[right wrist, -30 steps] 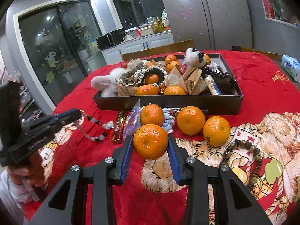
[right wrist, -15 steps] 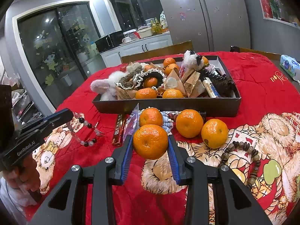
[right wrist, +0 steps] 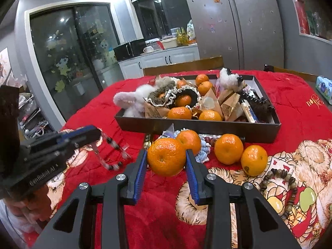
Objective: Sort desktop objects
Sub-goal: 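Lift the bracelet with left tool while right tool lifts the mandarin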
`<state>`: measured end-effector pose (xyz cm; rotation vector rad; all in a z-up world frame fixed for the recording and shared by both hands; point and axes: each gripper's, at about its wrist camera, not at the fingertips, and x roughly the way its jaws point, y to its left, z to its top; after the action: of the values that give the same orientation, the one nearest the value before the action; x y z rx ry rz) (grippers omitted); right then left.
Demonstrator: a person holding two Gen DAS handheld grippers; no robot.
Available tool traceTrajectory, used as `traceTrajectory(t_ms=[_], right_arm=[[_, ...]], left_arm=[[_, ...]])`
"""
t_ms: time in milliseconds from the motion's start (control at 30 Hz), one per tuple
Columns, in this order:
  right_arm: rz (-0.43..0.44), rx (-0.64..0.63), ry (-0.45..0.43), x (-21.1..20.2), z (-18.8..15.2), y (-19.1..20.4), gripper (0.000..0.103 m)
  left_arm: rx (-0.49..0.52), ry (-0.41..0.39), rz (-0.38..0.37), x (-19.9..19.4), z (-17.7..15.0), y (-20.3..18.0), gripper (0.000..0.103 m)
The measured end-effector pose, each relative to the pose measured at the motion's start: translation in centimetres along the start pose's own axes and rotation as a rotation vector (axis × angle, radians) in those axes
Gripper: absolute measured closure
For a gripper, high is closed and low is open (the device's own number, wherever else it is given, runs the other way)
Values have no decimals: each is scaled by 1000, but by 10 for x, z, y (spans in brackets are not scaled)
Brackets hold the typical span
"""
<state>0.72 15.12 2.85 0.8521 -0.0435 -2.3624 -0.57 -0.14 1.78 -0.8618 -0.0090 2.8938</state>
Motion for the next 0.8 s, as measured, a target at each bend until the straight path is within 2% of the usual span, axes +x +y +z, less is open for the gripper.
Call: traceTrajectory(t_ms=[167,333,533,800], right_arm=[[27,31,30,-2,-6,-9,68],[39,33,23,-6,-11,-10,68],[9,-40,2,-15,-13,2,68],[-30,-76,2,-19,-3,10,68]], left_arm=[[-6,-10,-3,-5,0,-1,95],[4,38,-43,-4,-8,-4,95],[7,85,-66,4,-8,-3,95],[27,54,-63,-2,8,-8,95]])
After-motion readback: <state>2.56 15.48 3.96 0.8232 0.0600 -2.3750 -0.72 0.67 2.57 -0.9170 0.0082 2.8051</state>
